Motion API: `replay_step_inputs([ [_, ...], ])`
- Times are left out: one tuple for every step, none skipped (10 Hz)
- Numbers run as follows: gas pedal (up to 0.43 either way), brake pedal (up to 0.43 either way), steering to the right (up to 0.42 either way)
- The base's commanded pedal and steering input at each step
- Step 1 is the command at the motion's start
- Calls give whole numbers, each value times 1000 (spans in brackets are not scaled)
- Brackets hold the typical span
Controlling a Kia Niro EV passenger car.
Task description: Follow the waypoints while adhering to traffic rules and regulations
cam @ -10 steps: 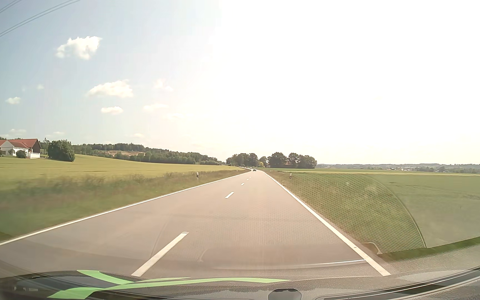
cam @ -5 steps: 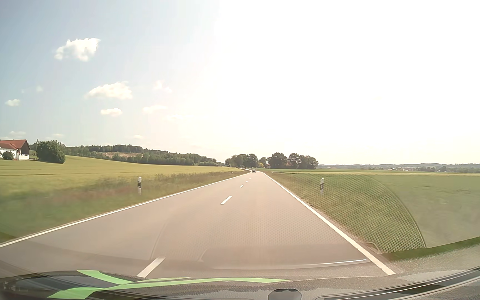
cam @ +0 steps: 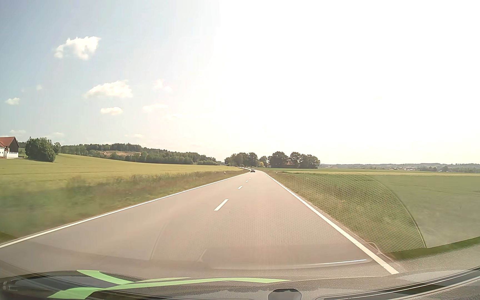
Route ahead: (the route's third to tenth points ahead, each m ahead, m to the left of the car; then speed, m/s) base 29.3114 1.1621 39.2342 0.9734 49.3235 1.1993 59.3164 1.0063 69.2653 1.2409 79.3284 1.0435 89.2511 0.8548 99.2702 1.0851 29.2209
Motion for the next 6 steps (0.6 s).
replay_step_inputs([
  [98, 0, 0],
  [118, 0, 1],
  [118, 0, 1],
  [130, 0, 2],
  [130, 0, 1],
  [130, 0, 1],
])
